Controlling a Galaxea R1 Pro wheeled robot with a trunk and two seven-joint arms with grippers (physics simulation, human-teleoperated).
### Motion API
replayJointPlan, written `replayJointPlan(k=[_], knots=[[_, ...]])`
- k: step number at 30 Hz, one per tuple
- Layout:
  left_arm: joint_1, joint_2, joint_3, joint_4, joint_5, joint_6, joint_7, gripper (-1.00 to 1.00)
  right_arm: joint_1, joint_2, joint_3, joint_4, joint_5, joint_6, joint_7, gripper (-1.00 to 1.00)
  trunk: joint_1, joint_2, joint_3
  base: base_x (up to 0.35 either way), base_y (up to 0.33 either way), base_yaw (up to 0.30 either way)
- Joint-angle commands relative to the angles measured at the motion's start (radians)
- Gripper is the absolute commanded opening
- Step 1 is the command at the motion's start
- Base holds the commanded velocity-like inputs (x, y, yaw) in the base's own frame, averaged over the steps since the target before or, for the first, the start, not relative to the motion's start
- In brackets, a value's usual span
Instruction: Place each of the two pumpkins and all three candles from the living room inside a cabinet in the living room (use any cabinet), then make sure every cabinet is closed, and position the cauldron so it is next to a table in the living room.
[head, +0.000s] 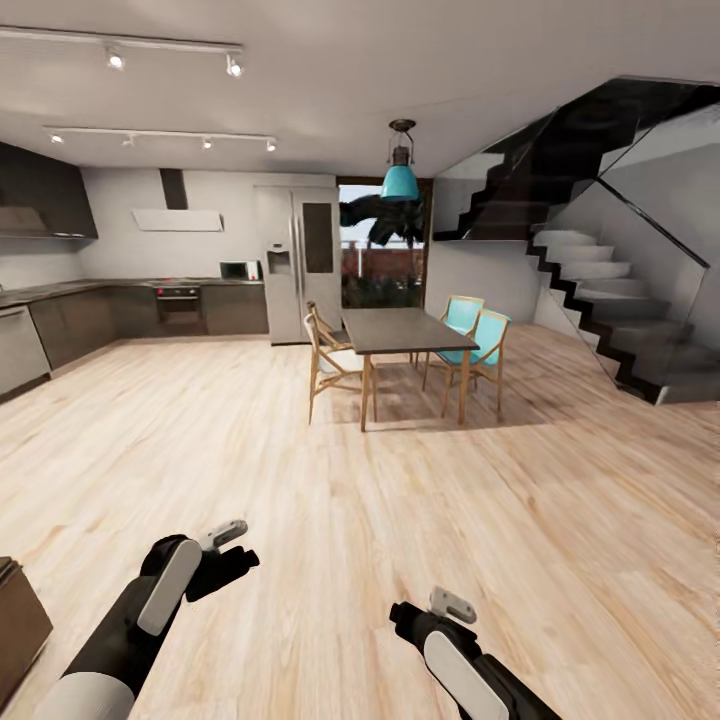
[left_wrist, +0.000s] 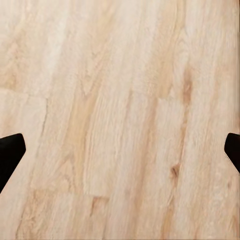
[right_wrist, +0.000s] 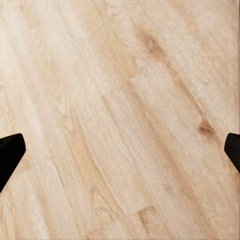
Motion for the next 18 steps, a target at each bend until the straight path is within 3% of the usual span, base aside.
replayJointPlan(k=[1, 18], knots=[[0.000, 0.001, -0.002, -0.002, 0.010, 0.001, 0.010, 1.00, -0.001, -0.001, 0.004, -0.002, -0.003, 0.003, -0.006, 1.00, 0.001, -0.001, -0.001, 0.342, -0.006, -0.289], [0.000, 0.002, -0.003, -0.003, 0.011, 0.001, 0.009, 1.00, -0.001, -0.001, 0.005, -0.001, -0.003, 0.003, 0.004, 1.00, 0.001, -0.001, -0.011, 0.343, 0.000, -0.285]])
